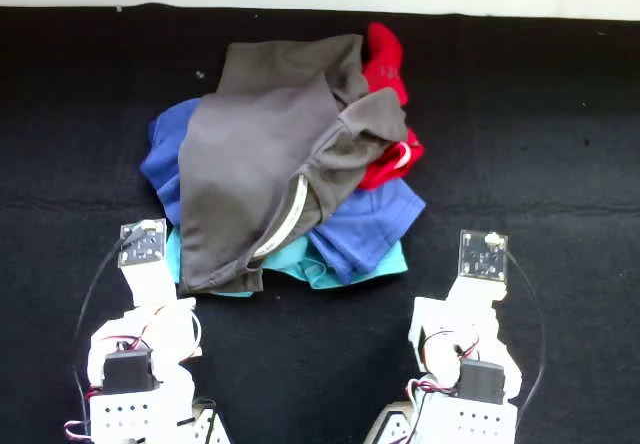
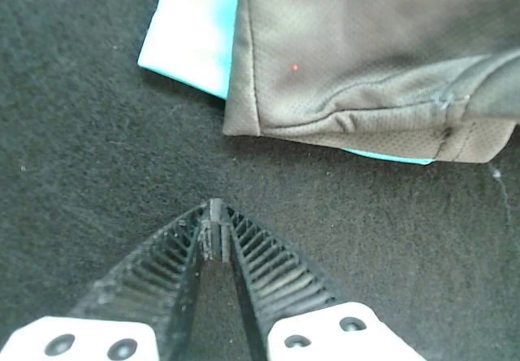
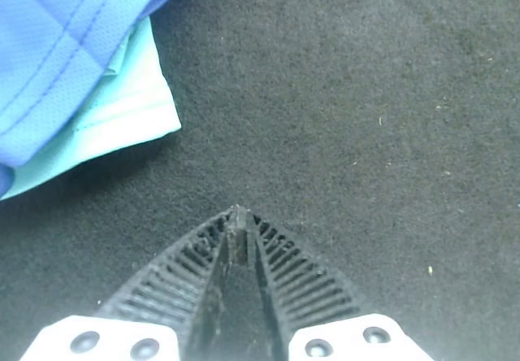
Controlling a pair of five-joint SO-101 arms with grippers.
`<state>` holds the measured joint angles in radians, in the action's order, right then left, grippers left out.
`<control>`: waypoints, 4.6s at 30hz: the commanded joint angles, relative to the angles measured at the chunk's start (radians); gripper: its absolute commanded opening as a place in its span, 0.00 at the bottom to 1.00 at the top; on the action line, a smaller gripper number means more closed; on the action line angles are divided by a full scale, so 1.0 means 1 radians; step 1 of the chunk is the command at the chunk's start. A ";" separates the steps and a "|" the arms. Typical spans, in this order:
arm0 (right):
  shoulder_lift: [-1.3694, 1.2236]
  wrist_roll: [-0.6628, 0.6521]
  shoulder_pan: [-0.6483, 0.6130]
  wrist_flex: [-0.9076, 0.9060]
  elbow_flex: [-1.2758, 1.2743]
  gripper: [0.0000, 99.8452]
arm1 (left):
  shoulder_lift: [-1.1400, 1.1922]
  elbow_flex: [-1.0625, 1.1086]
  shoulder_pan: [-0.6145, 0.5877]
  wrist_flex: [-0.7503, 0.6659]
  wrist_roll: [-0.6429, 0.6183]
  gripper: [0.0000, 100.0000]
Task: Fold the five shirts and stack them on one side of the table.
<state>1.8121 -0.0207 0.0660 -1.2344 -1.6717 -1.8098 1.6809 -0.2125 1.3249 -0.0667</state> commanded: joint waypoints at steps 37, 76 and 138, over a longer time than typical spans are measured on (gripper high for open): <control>0.013 0.009 -0.004 -0.008 -0.125 0.01 | -0.002 0.015 0.012 0.005 0.006 0.01; 0.013 0.009 -0.004 -0.008 -0.125 0.01 | -0.002 0.008 -0.001 -0.390 0.140 0.01; 0.013 0.009 -0.004 -0.008 -0.125 0.01 | 2.568 -2.233 -0.143 0.258 0.080 0.01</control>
<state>1.8121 -0.0207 0.0660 -1.2344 -1.6717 0.7112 -0.4411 -0.1910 1.4630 -0.0192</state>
